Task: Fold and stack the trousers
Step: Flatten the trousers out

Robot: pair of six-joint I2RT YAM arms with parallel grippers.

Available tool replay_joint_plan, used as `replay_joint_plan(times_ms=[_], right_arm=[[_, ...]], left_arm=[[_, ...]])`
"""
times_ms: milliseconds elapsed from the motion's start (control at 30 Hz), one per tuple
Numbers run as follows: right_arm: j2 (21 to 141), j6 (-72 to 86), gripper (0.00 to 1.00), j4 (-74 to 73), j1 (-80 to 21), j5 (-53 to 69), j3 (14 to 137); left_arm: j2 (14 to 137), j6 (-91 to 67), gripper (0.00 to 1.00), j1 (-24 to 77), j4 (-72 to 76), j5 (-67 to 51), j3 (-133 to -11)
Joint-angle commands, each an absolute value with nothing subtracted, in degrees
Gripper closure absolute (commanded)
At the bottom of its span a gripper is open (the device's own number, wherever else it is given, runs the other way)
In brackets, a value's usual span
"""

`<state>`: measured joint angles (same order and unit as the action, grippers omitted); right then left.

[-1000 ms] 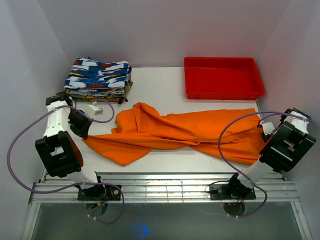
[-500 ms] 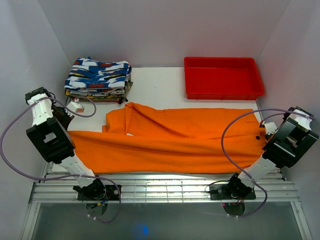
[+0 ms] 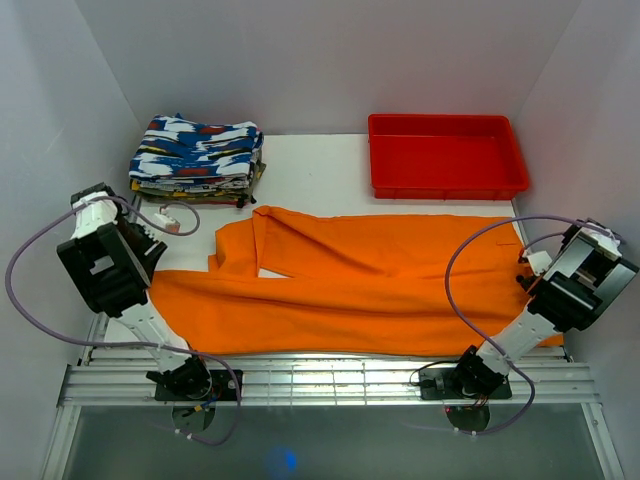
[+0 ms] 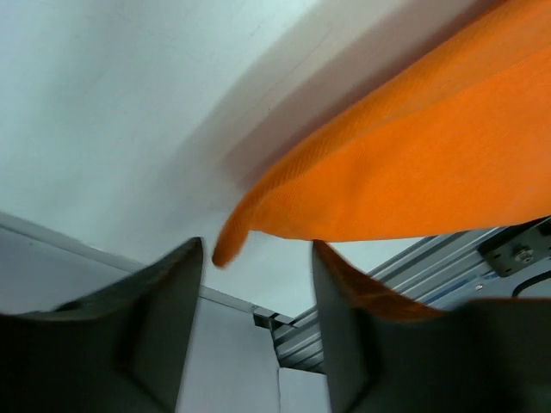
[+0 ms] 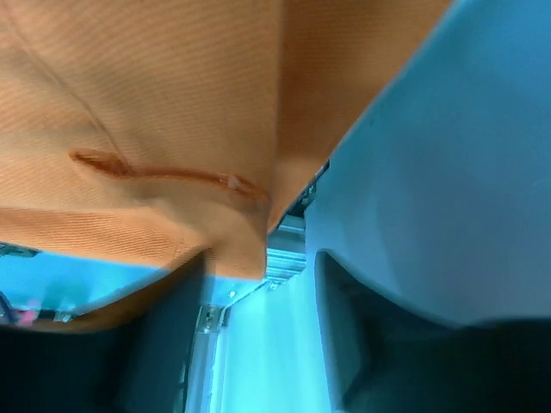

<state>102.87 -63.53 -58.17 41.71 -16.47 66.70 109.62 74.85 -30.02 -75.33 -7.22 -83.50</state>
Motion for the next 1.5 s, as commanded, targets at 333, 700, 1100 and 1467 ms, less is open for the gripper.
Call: replay_joint_plan(times_ms=[333,700,1100,1467], right_arm=[[95.64,-60.39,0.22,-72.42,36.23,5.17,82.8],[92.55,-50.89,0.45,-56.54,21.8,0.55,56.89],[96.94,-50.18,0.47,-42.37,21.8,-12.48,50.19],[94.4,-52.29,0.48,-42.63,21.88,-13.27,49.22]], left_arm=[[94.74,52.32,0.33,-8.64,-69.69,-24.17,-86.68],[94.48,33.5,0.31,-0.97,-59.26,-25.4,-67.16],[98.0,22.94,1.0,1.05,-58.01,-21.45,-88.68],[94.4,28.74,0.85,0.09,-60.57,-14.34,-72.44]])
